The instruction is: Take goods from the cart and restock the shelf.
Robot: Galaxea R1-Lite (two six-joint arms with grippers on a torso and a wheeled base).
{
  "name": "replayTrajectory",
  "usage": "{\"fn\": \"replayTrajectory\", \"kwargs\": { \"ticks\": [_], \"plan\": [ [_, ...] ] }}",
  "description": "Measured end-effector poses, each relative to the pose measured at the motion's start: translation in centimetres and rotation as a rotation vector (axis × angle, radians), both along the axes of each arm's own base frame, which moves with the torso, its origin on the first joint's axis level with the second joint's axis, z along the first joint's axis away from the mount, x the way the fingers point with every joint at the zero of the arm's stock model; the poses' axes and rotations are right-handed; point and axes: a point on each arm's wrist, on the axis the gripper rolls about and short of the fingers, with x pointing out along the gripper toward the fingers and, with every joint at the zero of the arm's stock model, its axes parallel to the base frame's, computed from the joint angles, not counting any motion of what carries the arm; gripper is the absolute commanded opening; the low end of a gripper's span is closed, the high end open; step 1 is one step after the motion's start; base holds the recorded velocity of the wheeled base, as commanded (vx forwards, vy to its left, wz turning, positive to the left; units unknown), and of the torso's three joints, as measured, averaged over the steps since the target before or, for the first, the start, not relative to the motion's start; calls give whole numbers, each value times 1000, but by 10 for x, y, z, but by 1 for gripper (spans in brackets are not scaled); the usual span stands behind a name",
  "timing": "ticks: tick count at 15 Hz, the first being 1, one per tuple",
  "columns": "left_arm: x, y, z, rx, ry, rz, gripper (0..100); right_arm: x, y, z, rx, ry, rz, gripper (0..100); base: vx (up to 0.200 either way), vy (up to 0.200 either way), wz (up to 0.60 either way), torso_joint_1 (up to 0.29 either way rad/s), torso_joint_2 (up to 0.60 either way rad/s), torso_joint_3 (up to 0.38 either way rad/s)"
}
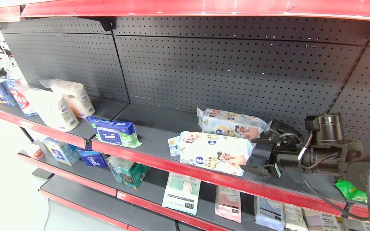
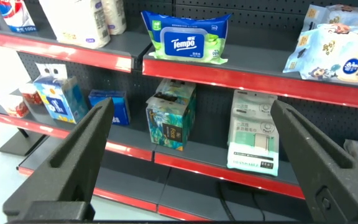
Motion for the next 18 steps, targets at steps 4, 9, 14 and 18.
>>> {"fn": "replayTrajectory", "kwargs": {
  "ticks": [4, 9, 14, 18],
  "plan": [
    [0, 0, 0, 0, 0, 0, 100, 8, 2, -5, -3, 12, -1, 100, 0, 0, 0, 0, 0, 0],
    [0, 0, 0, 0, 0, 0, 100, 24, 3, -7, 1, 1, -9, 100, 0, 0, 0, 0, 0, 0],
    [0, 0, 0, 0, 0, 0, 100, 29, 5, -10, 0, 5, -7, 0, 0, 0, 0, 0, 0, 0],
    [0, 0, 0, 0, 0, 0, 100, 30, 6, -11, -1, 8, -2, 0, 0, 0, 0, 0, 0, 0]
  ]
}}
